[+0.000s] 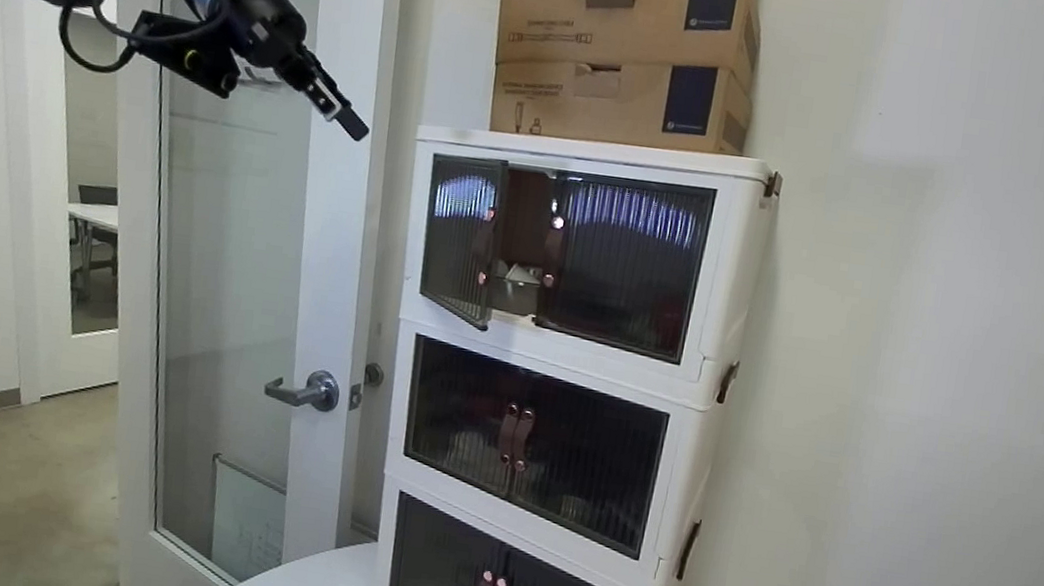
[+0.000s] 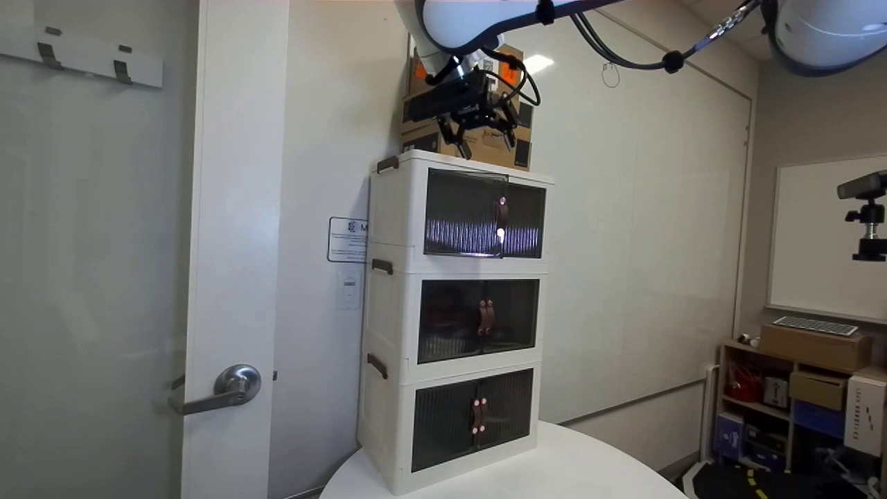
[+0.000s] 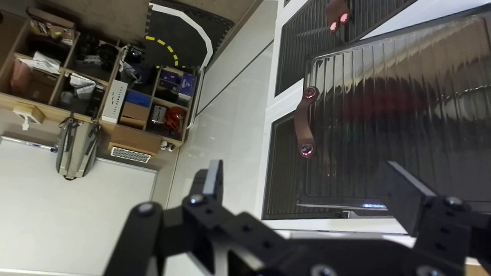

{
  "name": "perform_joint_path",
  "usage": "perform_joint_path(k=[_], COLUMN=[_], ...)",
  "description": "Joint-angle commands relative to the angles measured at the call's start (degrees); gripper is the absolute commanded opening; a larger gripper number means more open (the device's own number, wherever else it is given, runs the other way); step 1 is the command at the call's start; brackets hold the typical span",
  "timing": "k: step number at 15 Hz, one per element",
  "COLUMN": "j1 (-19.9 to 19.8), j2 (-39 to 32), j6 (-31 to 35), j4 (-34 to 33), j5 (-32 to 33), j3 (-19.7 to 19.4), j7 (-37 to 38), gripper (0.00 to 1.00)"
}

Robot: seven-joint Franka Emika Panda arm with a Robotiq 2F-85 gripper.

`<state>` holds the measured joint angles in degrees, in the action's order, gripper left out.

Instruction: Open the top left and right cabinet doors

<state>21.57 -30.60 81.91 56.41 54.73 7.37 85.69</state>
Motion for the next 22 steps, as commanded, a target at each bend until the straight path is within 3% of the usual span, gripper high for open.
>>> perform_joint_path(k=[1, 8, 11, 16, 18, 22], j1=[-0.1, -0.1, -0.8, -3.6, -5.0, -7.8], j2=[0.0, 0.0, -0.6, 2.4, 4.9, 7.0], j6=[0.0, 0.0, -2.6, 2.1, 9.4, 27.7], j4=[-0.1, -0.1, -1.1, 6.2, 13.8, 26.4], j5=[0.0, 0.0, -3.8, -8.1, -6.7, -5.7], j3=[0.0, 0.0, 0.6, 2.0, 2.7, 4.4], j7=[0.0, 0.0, 1.1, -4.4, -7.6, -7.1], gripper=[1.0, 1.0, 1.0, 1.0, 1.0, 1.0])
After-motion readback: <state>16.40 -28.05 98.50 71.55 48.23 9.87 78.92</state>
